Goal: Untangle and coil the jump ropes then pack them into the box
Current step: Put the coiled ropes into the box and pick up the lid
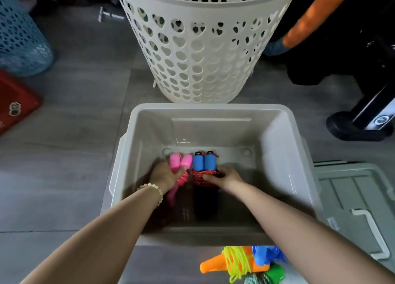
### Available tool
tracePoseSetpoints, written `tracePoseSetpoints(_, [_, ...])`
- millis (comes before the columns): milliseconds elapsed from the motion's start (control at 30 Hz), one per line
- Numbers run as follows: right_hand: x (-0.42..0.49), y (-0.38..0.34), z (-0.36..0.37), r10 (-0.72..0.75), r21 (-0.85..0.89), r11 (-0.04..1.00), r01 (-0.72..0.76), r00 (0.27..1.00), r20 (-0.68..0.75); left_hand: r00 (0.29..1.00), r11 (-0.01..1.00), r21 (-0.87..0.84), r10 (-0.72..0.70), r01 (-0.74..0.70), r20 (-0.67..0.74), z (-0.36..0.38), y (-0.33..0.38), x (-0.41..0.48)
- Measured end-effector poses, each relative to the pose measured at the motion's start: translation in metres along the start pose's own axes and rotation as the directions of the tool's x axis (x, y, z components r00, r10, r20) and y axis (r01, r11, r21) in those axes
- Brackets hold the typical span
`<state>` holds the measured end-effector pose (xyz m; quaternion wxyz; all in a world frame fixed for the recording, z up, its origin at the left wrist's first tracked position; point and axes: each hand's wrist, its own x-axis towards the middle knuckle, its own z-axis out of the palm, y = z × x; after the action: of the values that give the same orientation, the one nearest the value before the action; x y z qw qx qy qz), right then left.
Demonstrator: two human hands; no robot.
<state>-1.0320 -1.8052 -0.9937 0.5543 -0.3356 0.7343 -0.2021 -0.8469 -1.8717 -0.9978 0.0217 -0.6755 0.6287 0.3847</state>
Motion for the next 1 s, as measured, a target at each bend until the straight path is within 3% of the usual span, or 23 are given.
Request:
tracePoseSetpoints(167, [-0.016, -0.017, -0.024, -0.082, -0.06, 0.995, 0.078, 0.994, -0.072, 0.998, 0.997, 0.061, 0.055, -0.056, 0.023, -0.019, 0.018, -0.018])
tracePoseSetpoints(300, [-0.066, -0.039, -0.065, -0.217, -0.174, 0.966, 0.193, 0.967, -0.135, 0.962, 0.953, 0.138, 0.272, -0.27, 0.01, -0.059, 0.045, -0.055])
tracePoseSetpoints(433, [-0.149, -0.047, -0.101, -0.341, -0.157, 0.937, 0.311, 0.913, -0.225, 0.802, 0.741, 0.362, 0.596, -0.566, 0.034, -0.096, 0.074, -0.123])
tracePoseSetpoints(533, [-0.21, -0.031, -0.118, -0.36, -0.17, 0.932, 0.319, 0.858, -0.366, 0.705, 0.636, 0.379, 0.707, -0.672, 0.062, -0.102, 0.089, -0.178])
tracePoseSetpoints(633, [-0.251, 0.003, -0.12, -0.285, -0.14, 0.959, 0.248, 0.844, -0.455, 0.615, 0.566, 0.302, 0.783, -0.767, 0.093, -0.085, 0.091, -0.22])
tracePoseSetpoints(700, [-0.259, 0.038, -0.112, -0.146, -0.042, 0.989, 0.144, 0.869, -0.473, 0.548, 0.511, 0.225, 0.821, -0.83, 0.157, -0.064, 0.088, -0.24])
tracePoseSetpoints(767, [-0.258, 0.073, -0.097, 0.058, 0.141, 0.99, 0.002, 0.905, -0.421, 0.566, 0.514, 0.242, 0.78, -0.823, 0.268, -0.034, 0.084, -0.253])
tracePoseSetpoints(833, [-0.257, 0.104, -0.077, 0.259, 0.324, 0.933, -0.158, 0.918, -0.298, 0.655, 0.579, 0.305, 0.662, -0.756, 0.365, 0.002, 0.077, -0.252])
tracePoseSetpoints(900, [-0.254, 0.133, -0.055, 0.393, 0.44, 0.848, -0.296, 0.907, -0.148, 0.761, 0.708, 0.303, 0.522, -0.638, 0.384, 0.038, 0.068, -0.243])
tracePoseSetpoints(1000, [-0.246, 0.166, -0.018, 0.52, 0.611, 0.675, -0.413, 0.854, 0.002, 0.822, 0.871, 0.066, 0.431, -0.487, 0.372, 0.078, 0.067, -0.231])
